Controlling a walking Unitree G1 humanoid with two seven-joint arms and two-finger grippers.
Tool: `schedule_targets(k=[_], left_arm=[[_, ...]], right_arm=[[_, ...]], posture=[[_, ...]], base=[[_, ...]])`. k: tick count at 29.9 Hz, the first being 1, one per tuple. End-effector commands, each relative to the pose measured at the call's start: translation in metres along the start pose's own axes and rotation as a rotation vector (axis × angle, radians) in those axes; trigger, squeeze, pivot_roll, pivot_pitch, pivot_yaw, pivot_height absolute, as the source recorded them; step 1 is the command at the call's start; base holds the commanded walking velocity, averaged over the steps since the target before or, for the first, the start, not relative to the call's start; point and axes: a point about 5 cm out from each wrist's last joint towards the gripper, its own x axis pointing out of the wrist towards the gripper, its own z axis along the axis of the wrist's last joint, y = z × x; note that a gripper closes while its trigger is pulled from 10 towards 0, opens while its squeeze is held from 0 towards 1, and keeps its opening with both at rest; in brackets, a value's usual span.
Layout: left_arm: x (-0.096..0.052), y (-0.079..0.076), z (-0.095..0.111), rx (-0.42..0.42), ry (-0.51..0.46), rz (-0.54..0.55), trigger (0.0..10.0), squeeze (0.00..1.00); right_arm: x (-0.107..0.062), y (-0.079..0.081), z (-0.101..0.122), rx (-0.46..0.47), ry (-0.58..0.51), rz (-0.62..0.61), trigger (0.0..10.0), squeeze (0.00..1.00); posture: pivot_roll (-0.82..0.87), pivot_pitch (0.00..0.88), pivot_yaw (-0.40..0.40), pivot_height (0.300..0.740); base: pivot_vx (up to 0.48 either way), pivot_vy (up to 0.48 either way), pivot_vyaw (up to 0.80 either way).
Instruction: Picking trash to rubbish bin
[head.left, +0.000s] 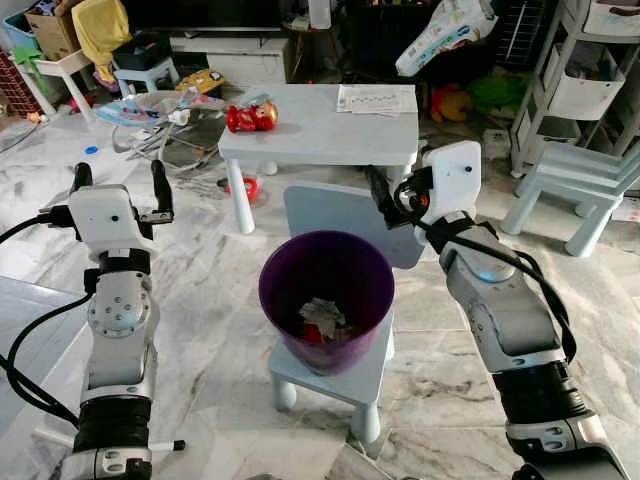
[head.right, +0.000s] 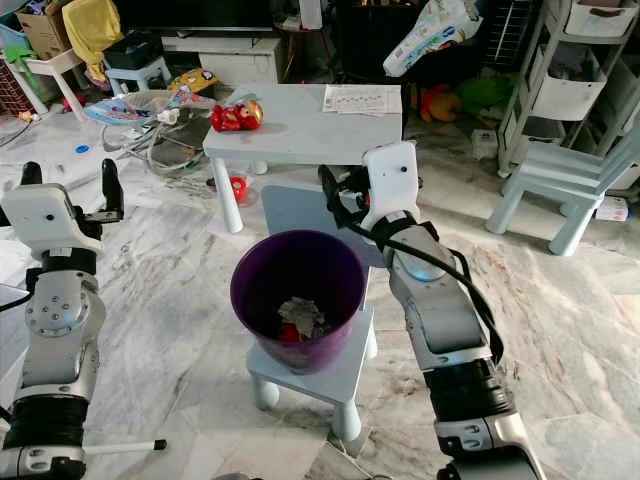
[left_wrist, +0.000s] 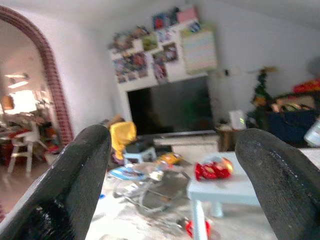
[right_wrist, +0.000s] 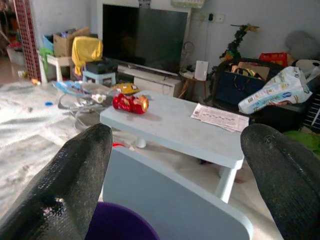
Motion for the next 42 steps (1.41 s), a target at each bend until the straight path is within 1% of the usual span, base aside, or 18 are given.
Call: schedule_targets(k=[1,2,3,5,6,8,9,10,11,12,15,17,20,22,25,29,31,42], left_arm=[[-0.002,-0.007,0.001,-0.012,0.009,-0.053,10.0,0.00],[-0.004,-0.016,-0.001,-0.047,0.034,-0.122,10.0,0.00],[-0.008,-0.028,-0.003,-0.124,0.063,-0.219,10.0,0.00],[-0.012,-0.036,-0.004,-0.164,0.079,-0.283,10.0,0.00],[-0.015,-0.037,-0.006,-0.152,0.080,-0.289,10.0,0.00],[-0.018,-0.035,-0.010,-0.129,0.089,-0.270,10.0,0.00],[-0.027,-0.034,-0.021,-0.122,0.129,-0.251,10.0,0.00],[-0.027,-0.034,-0.021,-0.122,0.129,-0.251,10.0,0.00],[-0.041,-0.037,-0.034,-0.153,0.187,-0.282,10.0,0.00],[-0.046,-0.039,-0.038,-0.167,0.205,-0.296,10.0,0.00],[-0.061,-0.047,-0.044,-0.146,0.224,-0.320,10.0,0.00],[-0.068,-0.049,-0.044,-0.144,0.229,-0.301,10.0,0.00],[-0.069,-0.049,-0.041,-0.150,0.222,-0.285,10.0,0.00],[-0.070,-0.049,-0.039,-0.137,0.212,-0.273,10.0,0.00],[-0.070,-0.049,-0.038,-0.119,0.206,-0.250,10.0,0.00],[-0.067,-0.049,-0.035,-0.096,0.200,-0.209,10.0,0.00],[-0.064,-0.050,-0.033,-0.058,0.186,-0.187,10.0,0.00],[-0.060,-0.052,-0.031,-0.056,0.194,-0.164,10.0,0.00]], right_arm=[[0.000,0.004,-0.001,-0.019,0.010,0.014,10.0,0.00],[0.000,0.007,-0.002,-0.032,0.014,0.044,10.0,0.00],[-0.003,0.014,-0.003,-0.033,0.007,0.110,10.0,0.00],[-0.006,0.013,-0.003,-0.030,-0.022,0.100,10.0,0.00],[-0.009,0.008,-0.005,-0.029,-0.049,0.051,10.0,0.00],[-0.012,0.003,-0.010,-0.023,-0.065,-0.004,10.0,0.00],[-0.018,0.001,-0.021,-0.008,-0.049,-0.050,10.0,0.00],[-0.018,0.001,-0.021,-0.008,-0.049,-0.050,10.0,0.00],[-0.025,0.003,-0.033,-0.026,-0.030,-0.061,10.0,0.00],[-0.027,0.004,-0.037,-0.038,-0.027,-0.060,10.0,0.00],[-0.033,0.008,-0.049,-0.043,0.006,-0.072,10.0,0.00],[-0.036,0.009,-0.054,-0.048,0.022,-0.091,10.0,0.00],[-0.036,0.008,-0.054,-0.054,0.018,-0.102,10.0,0.00],[-0.036,0.009,-0.053,-0.060,0.008,-0.119,10.0,0.00],[-0.035,0.012,-0.052,-0.085,-0.008,-0.099,10.0,0.00],[-0.033,0.011,-0.050,-0.118,-0.023,-0.100,10.0,0.00],[-0.032,0.010,-0.050,-0.127,-0.025,-0.093,10.0,0.00],[-0.033,0.012,-0.050,-0.114,-0.023,-0.077,10.0,0.00]], posture=[[-0.03,0.028,0.036,0.740],[-0.03,0.029,0.035,0.740],[-0.03,0.030,0.036,0.740],[-0.03,0.030,0.036,0.740],[-0.03,0.029,0.036,0.740],[-0.02,0.030,0.036,0.740],[-0.02,0.030,0.040,0.740],[-0.02,0.030,0.040,0.740],[-0.02,0.031,0.043,0.740],[-0.02,0.031,0.043,0.740],[-0.02,0.032,0.045,0.740],[-0.02,0.032,0.043,0.740],[-0.02,0.031,0.038,0.740],[-0.02,0.029,0.033,0.740],[-0.02,0.028,0.031,0.740],[-0.02,0.026,0.029,0.740],[-0.02,0.029,0.029,0.740],[-0.02,0.034,0.029,0.740]], base=[[0.000,0.000,0.00],[0.000,0.000,0.00],[0.000,0.000,0.00],[0.000,0.000,0.00],[0.000,0.000,0.00],[0.000,0.000,0.00],[0.000,0.000,0.00],[0.000,0.000,0.00],[0.000,0.000,0.00],[0.000,0.000,0.00],[0.000,0.000,0.00],[0.000,0.000,0.00],[0.000,0.000,0.00],[0.000,0.000,0.00],[0.000,0.000,0.00],[0.000,0.000,0.75],[0.000,0.000,0.80],[0.000,0.000,0.80]])
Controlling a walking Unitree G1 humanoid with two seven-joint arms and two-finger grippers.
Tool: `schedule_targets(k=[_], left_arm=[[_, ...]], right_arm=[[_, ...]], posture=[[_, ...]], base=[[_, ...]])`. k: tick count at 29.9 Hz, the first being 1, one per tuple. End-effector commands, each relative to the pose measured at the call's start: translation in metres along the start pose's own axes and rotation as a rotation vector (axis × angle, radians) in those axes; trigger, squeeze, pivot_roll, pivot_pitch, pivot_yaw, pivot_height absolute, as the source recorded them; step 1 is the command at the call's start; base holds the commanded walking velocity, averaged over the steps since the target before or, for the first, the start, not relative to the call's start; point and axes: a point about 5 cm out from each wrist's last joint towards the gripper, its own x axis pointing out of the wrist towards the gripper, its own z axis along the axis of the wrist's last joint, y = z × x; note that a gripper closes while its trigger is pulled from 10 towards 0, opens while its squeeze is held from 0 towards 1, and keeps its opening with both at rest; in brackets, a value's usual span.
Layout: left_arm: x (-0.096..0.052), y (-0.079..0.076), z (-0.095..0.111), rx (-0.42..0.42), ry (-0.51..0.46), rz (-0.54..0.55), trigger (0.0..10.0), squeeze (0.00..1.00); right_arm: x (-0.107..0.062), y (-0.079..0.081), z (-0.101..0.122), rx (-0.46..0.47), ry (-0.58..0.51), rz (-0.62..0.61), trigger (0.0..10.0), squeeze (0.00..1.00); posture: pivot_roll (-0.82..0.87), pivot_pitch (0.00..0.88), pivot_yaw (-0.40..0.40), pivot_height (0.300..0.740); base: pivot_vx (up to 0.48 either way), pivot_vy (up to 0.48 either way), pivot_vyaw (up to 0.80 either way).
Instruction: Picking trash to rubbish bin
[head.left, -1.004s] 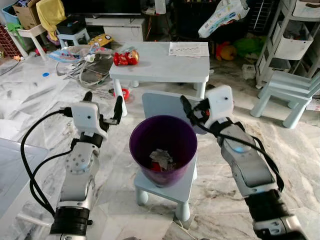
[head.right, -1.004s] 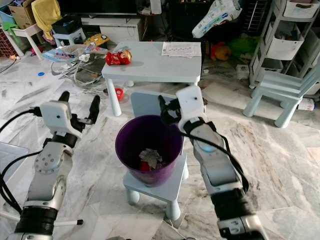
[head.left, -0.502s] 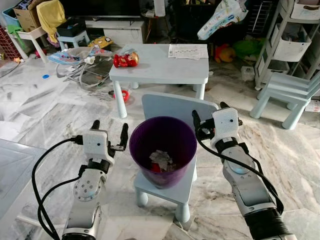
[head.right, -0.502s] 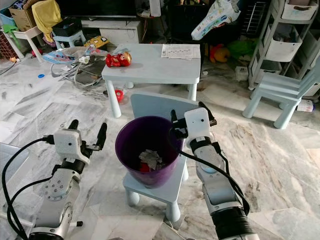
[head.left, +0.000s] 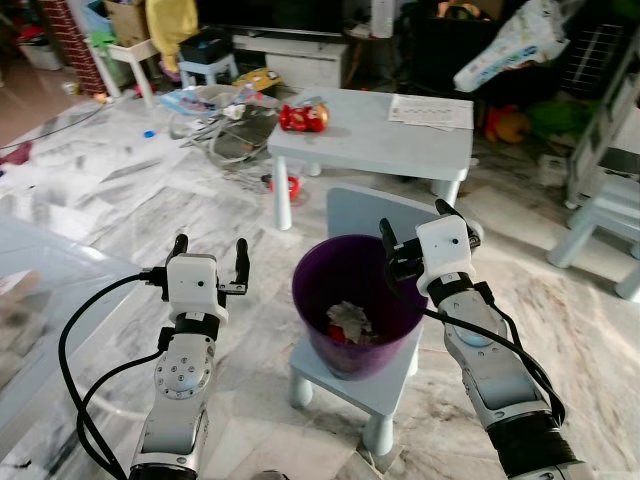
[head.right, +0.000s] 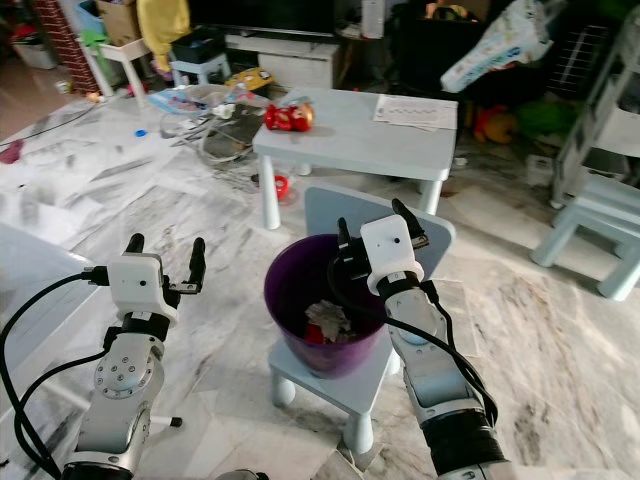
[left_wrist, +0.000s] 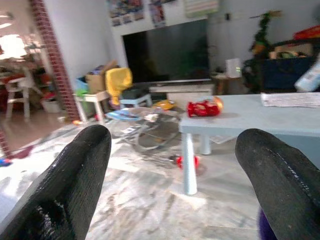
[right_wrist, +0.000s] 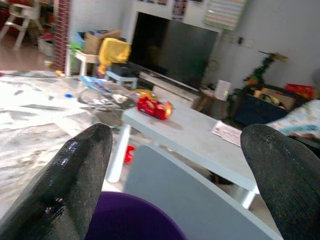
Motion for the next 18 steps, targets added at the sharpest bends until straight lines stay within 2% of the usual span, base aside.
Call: schedule_targets(k=[1,18], left_arm=[[0.0034,0.0021,0.0044,0.000,-0.008,0.013,10.0,0.00],[0.0092,-0.0011,0.0137,0.013,-0.026,0.039,10.0,0.00]], right_arm=[[0.0010,0.0020,0.0030,0.009,-0.010,0.008,10.0,0.00],[0.0019,0.0043,0.0031,0.025,-0.016,0.037,10.0,0.00]], posture=[[-0.02,0.034,0.029,0.740],[-0.02,0.036,0.024,0.740]], base=[[0.000,0.000,0.80],[0.000,0.000,0.80]])
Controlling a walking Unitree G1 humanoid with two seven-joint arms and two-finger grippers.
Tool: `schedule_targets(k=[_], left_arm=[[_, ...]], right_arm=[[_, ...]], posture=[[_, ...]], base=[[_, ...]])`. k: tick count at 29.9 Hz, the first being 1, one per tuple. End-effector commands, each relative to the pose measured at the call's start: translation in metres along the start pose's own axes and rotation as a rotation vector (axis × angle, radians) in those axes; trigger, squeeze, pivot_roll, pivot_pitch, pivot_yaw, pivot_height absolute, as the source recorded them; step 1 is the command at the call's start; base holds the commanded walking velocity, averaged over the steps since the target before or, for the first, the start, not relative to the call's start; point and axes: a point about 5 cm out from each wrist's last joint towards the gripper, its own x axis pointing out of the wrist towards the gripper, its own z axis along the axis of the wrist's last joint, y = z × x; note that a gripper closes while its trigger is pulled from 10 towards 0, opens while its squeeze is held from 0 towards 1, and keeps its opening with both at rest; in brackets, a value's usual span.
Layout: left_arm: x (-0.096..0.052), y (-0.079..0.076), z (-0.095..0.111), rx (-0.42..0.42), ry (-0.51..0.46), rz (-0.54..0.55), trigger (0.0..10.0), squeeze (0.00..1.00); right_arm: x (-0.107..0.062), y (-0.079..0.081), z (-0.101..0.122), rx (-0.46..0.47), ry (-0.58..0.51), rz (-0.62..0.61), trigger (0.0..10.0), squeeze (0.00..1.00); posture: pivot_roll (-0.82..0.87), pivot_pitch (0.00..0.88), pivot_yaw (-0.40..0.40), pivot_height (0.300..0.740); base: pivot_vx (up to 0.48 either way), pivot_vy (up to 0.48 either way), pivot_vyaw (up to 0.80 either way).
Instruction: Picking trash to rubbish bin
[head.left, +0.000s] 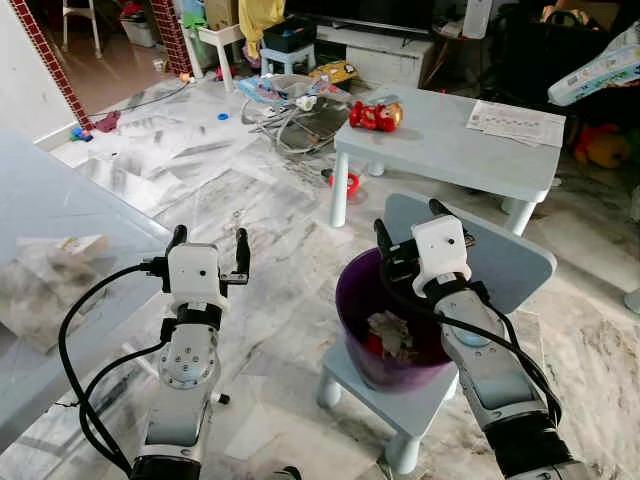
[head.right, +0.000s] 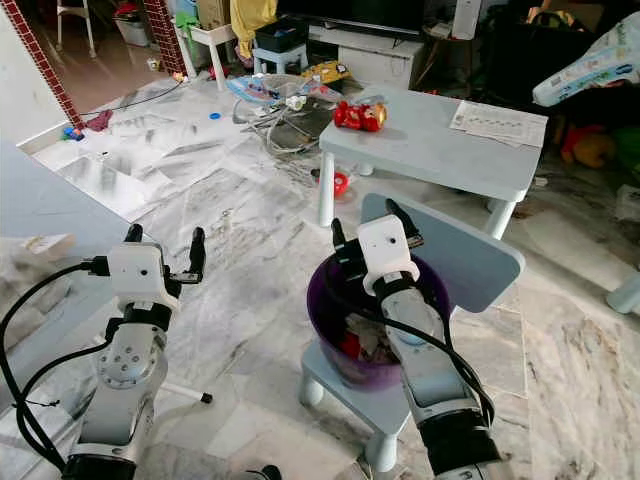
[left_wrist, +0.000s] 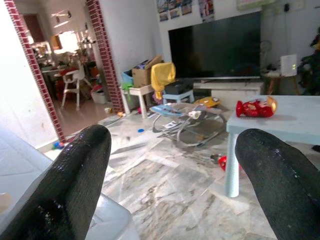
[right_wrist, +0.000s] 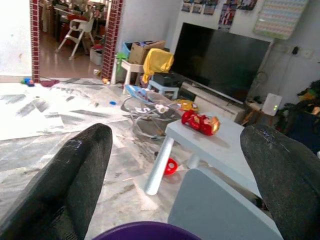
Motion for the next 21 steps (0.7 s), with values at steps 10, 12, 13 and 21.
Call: schedule_targets(k=[10,12,13,21], left_arm=[[0.0029,0.0031,0.0042,0.010,-0.001,0.015,10.0,0.00],[0.0027,0.0029,0.0042,0.014,0.001,0.014,10.0,0.00],[0.0026,0.0028,0.0042,0.016,0.001,0.013,10.0,0.00],[0.0018,0.0032,0.0044,0.019,0.007,0.016,10.0,0.00]], right_arm=[[0.0013,0.0000,0.0008,0.025,-0.003,0.009,10.0,0.00],[0.0011,0.0009,0.0010,0.028,-0.005,0.012,10.0,0.00],[0.0011,0.0012,0.0010,0.029,-0.005,0.013,10.0,0.00],[0.0010,0.0028,0.0013,0.043,-0.006,0.023,10.0,0.00]], posture=[[-0.02,0.036,0.027,0.740],[-0.02,0.039,0.028,0.740],[-0.02,0.039,0.028,0.740],[-0.01,0.043,0.030,0.740]], base=[[0.000,0.000,0.80],[0.000,0.000,0.80],[0.000,0.000,0.80],[0.000,0.000,0.80]])
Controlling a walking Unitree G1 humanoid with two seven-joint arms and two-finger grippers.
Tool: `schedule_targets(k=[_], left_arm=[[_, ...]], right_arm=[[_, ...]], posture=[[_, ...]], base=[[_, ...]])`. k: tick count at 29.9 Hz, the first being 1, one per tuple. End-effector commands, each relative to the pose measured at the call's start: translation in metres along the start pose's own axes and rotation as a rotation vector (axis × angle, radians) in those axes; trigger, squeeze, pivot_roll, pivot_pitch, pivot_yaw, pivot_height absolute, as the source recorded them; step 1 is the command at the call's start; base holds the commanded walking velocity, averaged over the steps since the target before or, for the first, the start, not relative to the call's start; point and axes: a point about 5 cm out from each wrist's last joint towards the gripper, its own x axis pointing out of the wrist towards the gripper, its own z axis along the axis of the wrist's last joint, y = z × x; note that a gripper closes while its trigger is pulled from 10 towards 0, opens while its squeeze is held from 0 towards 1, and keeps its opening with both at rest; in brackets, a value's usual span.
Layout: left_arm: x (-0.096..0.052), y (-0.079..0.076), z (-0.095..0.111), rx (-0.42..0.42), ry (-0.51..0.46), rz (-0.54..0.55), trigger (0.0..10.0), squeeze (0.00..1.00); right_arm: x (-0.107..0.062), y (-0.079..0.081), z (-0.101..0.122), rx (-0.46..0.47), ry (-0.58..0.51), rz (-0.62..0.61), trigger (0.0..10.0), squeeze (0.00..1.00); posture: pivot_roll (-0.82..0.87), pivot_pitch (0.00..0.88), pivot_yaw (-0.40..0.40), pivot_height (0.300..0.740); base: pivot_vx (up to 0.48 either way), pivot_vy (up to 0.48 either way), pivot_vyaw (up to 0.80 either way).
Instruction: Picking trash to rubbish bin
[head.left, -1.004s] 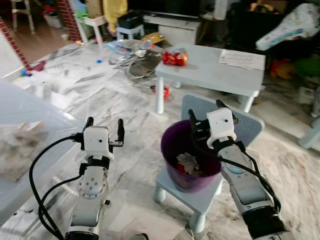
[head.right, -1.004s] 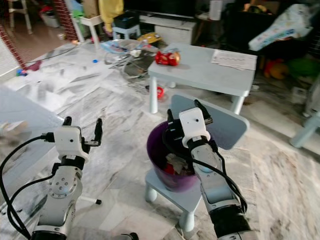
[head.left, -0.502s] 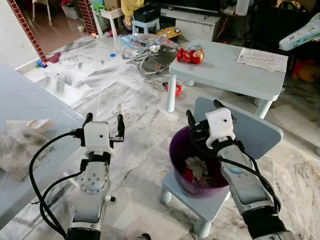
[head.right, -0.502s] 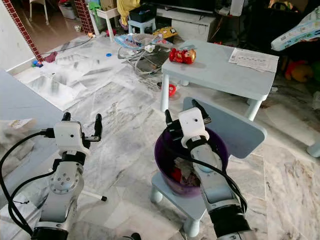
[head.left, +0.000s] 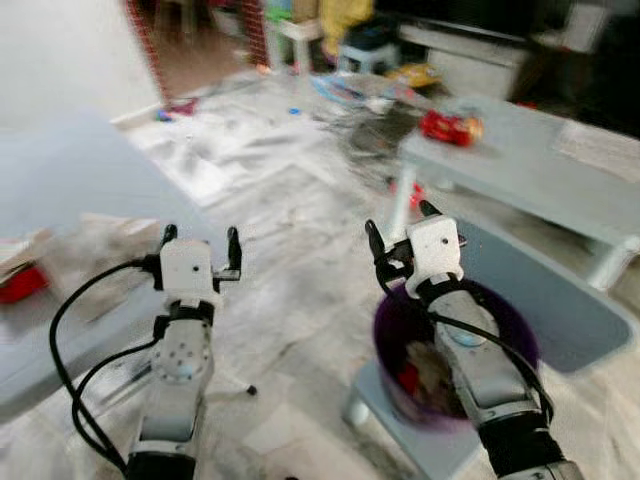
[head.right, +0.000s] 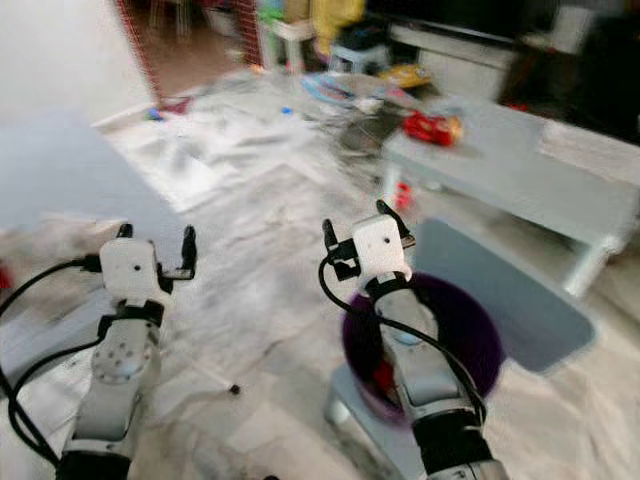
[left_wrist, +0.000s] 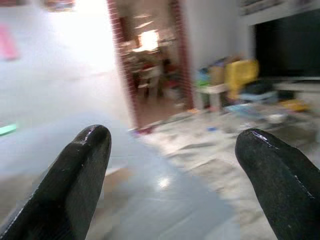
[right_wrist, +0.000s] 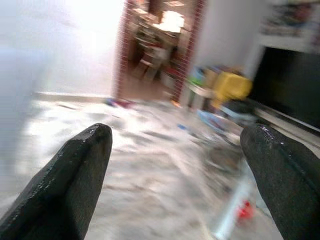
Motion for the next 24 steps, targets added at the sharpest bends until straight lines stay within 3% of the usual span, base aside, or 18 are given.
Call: schedule_targets(k=[1,19,20,24], left_arm=[[-0.0007,0.0001,-0.0004,0.015,0.008,0.002,10.0,0.00],[-0.0010,0.0017,-0.0017,-0.008,0.036,0.002,10.0,0.00],[-0.0013,0.0016,-0.0022,-0.014,0.041,0.000,10.0,0.00],[-0.0013,0.0017,-0.0029,-0.027,0.050,0.001,10.0,0.00]], right_arm=[[-0.0007,-0.0008,-0.0003,0.008,0.000,0.001,10.0,0.00],[-0.0017,0.0005,-0.0003,0.024,-0.002,0.008,10.0,0.00],[-0.0017,0.0004,0.0006,0.059,-0.013,0.002,10.0,0.00],[-0.0015,-0.0004,0.0009,0.082,-0.011,-0.004,10.0,0.00]], posture=[[-0.01,0.044,0.031,0.740],[-0.01,0.048,0.035,0.740],[-0.01,0.048,0.035,0.740],[-0.01,0.049,0.034,0.740]], base=[[0.000,0.000,0.80],[0.000,0.000,0.80],[0.000,0.000,0.79],[0.000,0.000,0.23]])
